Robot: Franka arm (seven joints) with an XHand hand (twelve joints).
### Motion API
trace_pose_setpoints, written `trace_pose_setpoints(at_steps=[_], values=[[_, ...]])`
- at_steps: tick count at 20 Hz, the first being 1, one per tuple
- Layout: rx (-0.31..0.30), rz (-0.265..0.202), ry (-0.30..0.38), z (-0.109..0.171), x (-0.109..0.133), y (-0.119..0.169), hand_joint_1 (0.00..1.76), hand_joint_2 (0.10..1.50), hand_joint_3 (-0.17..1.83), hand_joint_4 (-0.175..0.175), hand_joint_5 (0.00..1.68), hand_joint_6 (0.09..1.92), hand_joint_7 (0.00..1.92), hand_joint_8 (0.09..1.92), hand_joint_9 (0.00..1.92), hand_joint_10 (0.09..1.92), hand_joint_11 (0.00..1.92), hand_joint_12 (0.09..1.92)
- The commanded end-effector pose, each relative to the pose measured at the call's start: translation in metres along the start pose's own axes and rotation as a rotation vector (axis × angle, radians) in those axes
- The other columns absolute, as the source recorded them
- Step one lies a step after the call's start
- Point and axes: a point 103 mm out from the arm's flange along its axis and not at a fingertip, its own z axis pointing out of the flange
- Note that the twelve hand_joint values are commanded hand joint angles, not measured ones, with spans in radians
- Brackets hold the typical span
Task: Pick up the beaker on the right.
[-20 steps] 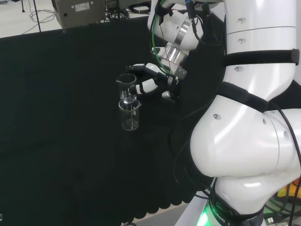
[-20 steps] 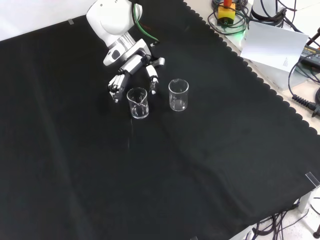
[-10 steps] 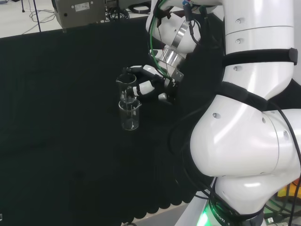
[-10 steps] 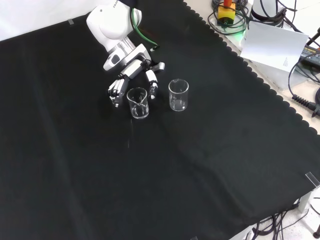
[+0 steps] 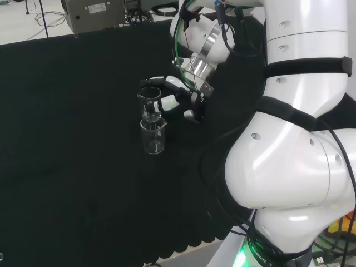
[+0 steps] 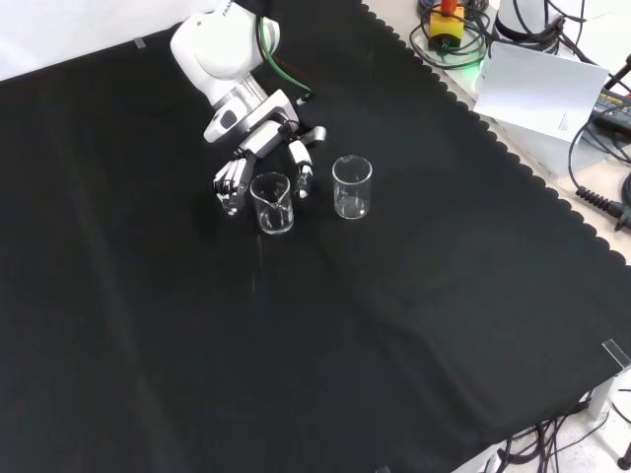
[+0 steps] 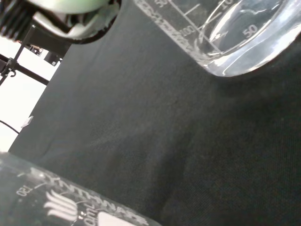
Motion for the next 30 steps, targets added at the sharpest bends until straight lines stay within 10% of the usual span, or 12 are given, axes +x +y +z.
trace_pose_setpoints(at_steps=[1, 13, 30], values=[[-0.006, 0.006, 0.007, 0.005, -0.001, 0.0, 0.9, 0.53, 0.63, -0.012, 0.51, 0.09, 0.27, 0.64, 0.4, 0.59, 0.0, 1.37], [-0.049, -0.001, 0.099, 0.01, 0.001, 0.006, 1.01, 0.53, 0.67, -0.011, 0.41, 0.63, 0.34, 0.67, 0.51, 0.55, 0.08, 1.37], [0.003, 0.02, 0.155, 0.023, 0.003, 0.015, 1.03, 0.54, 0.72, -0.005, 0.49, 0.77, 0.39, 0.67, 0.56, 0.56, 0.12, 1.36]])
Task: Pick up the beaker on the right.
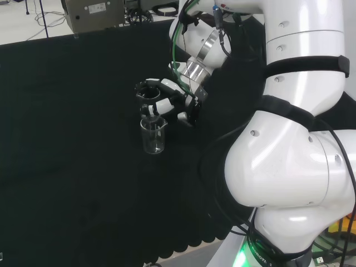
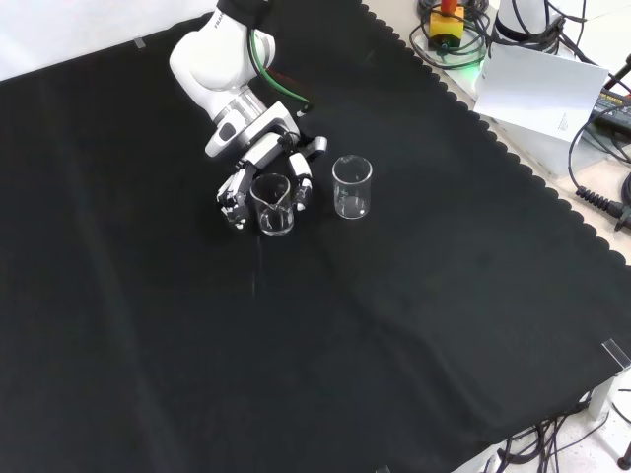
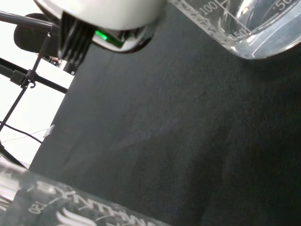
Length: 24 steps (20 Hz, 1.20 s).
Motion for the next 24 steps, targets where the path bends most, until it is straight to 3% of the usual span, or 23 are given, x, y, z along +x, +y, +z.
trace_pose_setpoints(at_steps=[1, 3, 4, 5, 8, 9, 11, 13, 15, 19, 21, 22, 24], values=[[-0.002, 0.03, 0.055, 0.005, -0.001, 0.003, 1.04, 0.56, 0.72, -0.002, 0.54, 0.81, 0.42, 0.68, 0.58, 0.57, 0.14, 1.36], [-0.01, 0.043, 0.064, 0.005, 0.001, 0.005, 1.04, 0.6, 0.73, 0.012, 0.72, 0.89, 0.5, 0.68, 0.64, 0.56, 0.2, 1.35], [-0.022, 0.051, 0.055, 0.004, 0.003, 0.005, 1.05, 0.69, 0.65, 0.057, 0.85, 0.93, 0.56, 0.69, 0.67, 0.56, 0.22, 1.35], [-0.036, 0.056, 0.032, 0.002, 0.006, 0.006, 1.06, 0.76, 0.58, 0.073, 0.94, 0.97, 0.65, 0.71, 0.71, 0.57, 0.27, 1.34], [-0.122, 0.077, -0.081, -0.006, 0.017, 0.007, 1.2, 0.81, 0.49, 0.005, 1.11, 0.93, 1.01, 0.78, 0.99, 0.58, 0.67, 1.18], [-0.157, 0.076, -0.108, -0.01, 0.021, 0.007, 1.23, 0.8, 0.49, -0.001, 1.16, 0.88, 1.09, 0.74, 1.07, 0.55, 0.82, 1.1], [-0.222, 0.064, -0.138, -0.021, 0.028, 0.006, 1.27, 0.72, 0.54, 0.037, 1.27, 0.7, 1.26, 0.56, 1.23, 0.44, 1.08, 0.93], [-0.251, 0.03, -0.181, -0.034, 0.038, 0.006, 1.29, 0.65, 0.61, 0.068, 1.34, 0.55, 1.43, 0.34, 1.37, 0.3, 1.23, 0.81], [-0.271, -0.004, -0.232, -0.048, 0.048, 0.005, 1.3, 0.6, 0.66, 0.071, 1.37, 0.48, 1.54, 0.16, 1.46, 0.19, 1.3, 0.73], [-0.261, -0.032, -0.309, -0.076, 0.062, 0.0, 1.31, 0.55, 0.74, 0.041, 1.38, 0.47, 1.64, 0.09, 1.57, 0.09, 1.36, 0.68], [-0.247, -0.035, -0.325, -0.091, 0.067, -0.005, 1.32, 0.63, 0.6, -0.101, 1.42, 0.33, 1.61, 0.09, 1.6, 0.09, 1.38, 0.67], [-0.243, -0.033, -0.33, -0.098, 0.069, -0.008, 1.32, 0.65, 0.55, -0.138, 1.44, 0.28, 1.6, 0.09, 1.62, 0.09, 1.39, 0.67], [-0.21, -0.03, -0.334, -0.108, 0.074, -0.016, 1.32, 0.68, 0.5, -0.167, 1.46, 0.23, 1.59, 0.09, 1.64, 0.09, 1.4, 0.67]])
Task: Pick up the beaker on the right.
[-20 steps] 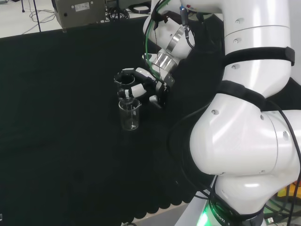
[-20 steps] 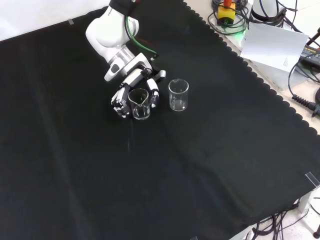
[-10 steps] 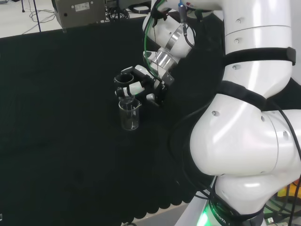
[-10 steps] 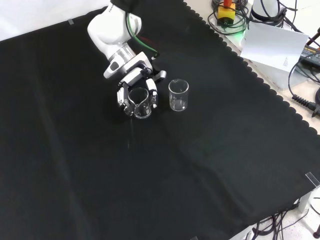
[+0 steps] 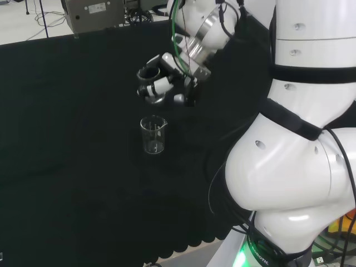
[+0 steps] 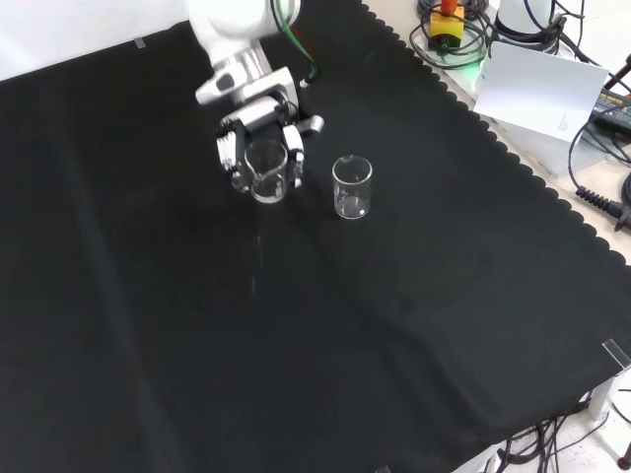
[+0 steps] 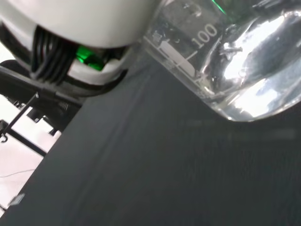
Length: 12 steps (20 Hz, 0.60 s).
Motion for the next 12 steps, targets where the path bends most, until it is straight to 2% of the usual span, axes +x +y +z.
trace_pose_setpoints(at_steps=[1, 12], values=[[0.033, -0.024, -0.107, -0.055, 0.007, -0.016, 1.32, 0.68, 0.5, -0.172, 1.46, 0.22, 1.59, 0.09, 1.65, 0.09, 1.41, 0.67], [0.16, -0.003, -0.159, -0.089, 0.035, -0.068, 1.32, 0.68, 0.5, -0.175, 1.47, 0.2, 1.59, 0.09, 1.68, 0.09, 1.44, 0.67]])
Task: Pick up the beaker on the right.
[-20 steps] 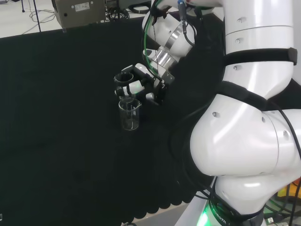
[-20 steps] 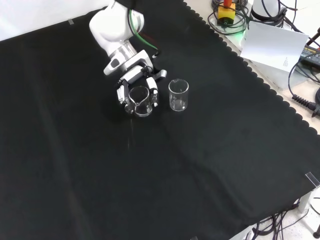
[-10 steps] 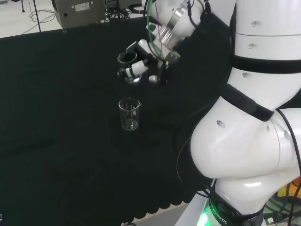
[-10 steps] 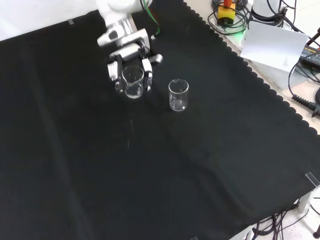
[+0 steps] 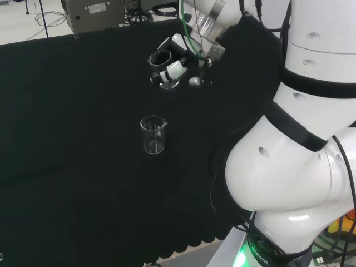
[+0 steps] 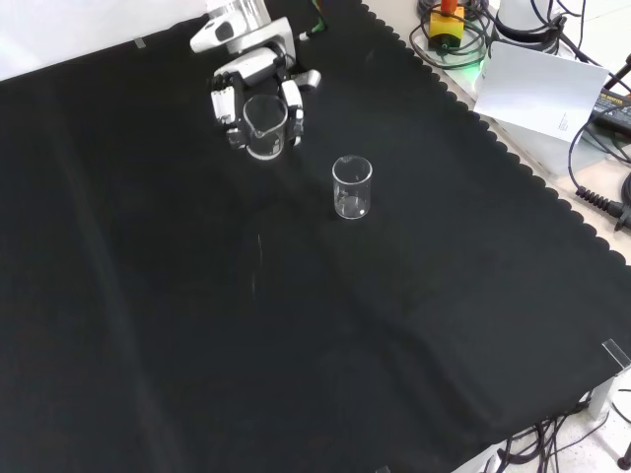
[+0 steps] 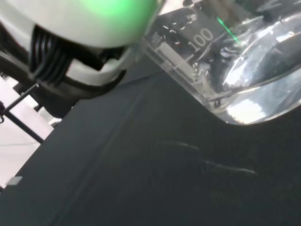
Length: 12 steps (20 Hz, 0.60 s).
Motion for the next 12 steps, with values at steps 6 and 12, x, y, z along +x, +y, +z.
trace_pose_setpoints(at_steps=[6, 12], values=[[0.194, 0.041, -0.068, -0.026, 0.015, -0.073, 1.32, 0.67, 0.51, -0.175, 1.48, 0.2, 1.59, 0.09, 1.68, 0.09, 1.44, 0.67], [0.27, 0.044, -0.08, -0.024, 0.013, -0.098, 1.32, 0.67, 0.51, -0.175, 1.48, 0.2, 1.59, 0.09, 1.68, 0.09, 1.44, 0.66]])
